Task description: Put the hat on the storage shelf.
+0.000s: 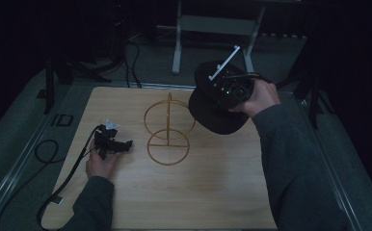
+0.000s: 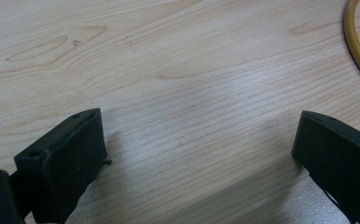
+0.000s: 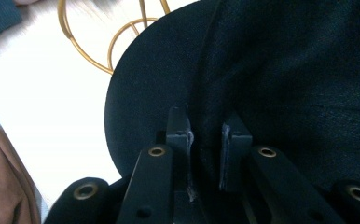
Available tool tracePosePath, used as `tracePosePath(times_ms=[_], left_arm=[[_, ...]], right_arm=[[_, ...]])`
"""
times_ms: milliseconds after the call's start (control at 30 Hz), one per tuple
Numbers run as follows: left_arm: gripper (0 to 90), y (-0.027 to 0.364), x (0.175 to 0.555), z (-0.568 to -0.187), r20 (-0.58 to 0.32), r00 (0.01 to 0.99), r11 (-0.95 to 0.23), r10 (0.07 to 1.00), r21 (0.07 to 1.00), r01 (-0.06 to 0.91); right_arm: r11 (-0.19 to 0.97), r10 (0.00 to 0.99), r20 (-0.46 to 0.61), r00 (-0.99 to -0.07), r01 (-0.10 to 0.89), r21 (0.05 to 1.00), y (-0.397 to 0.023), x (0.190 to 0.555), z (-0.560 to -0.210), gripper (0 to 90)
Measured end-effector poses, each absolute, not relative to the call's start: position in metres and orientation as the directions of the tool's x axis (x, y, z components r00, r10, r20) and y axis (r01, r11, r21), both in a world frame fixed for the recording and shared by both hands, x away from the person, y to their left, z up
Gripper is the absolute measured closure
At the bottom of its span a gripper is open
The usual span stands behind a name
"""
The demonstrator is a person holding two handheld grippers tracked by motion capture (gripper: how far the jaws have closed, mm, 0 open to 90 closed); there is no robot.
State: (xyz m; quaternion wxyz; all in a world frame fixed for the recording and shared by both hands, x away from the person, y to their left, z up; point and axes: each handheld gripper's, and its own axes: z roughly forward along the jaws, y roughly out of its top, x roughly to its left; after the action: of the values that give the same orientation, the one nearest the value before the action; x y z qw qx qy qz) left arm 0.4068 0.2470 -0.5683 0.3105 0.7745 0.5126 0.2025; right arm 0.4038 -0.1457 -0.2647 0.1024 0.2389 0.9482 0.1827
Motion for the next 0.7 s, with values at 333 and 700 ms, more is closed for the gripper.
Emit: tracePosePath(times_ms=[333, 700], left_arm=[[2.3, 0.247, 0.407, -0.568, -0.005, 0.392, -0.281, 0.920, 0.689, 0.668], [2.3, 0.247, 0.407, -0.568, -0.004, 0.391, -0.281, 0.920, 0.689, 0.668]], right_arm=[[0.830, 0.460, -0.111, -0.881, 0.383, 0.406, -0.129, 0.402, -0.258, 78.1], [0.840, 0.435, -0.114, -0.893, 0.356, 0.409, -0.112, 0.399, -0.250, 78.1]])
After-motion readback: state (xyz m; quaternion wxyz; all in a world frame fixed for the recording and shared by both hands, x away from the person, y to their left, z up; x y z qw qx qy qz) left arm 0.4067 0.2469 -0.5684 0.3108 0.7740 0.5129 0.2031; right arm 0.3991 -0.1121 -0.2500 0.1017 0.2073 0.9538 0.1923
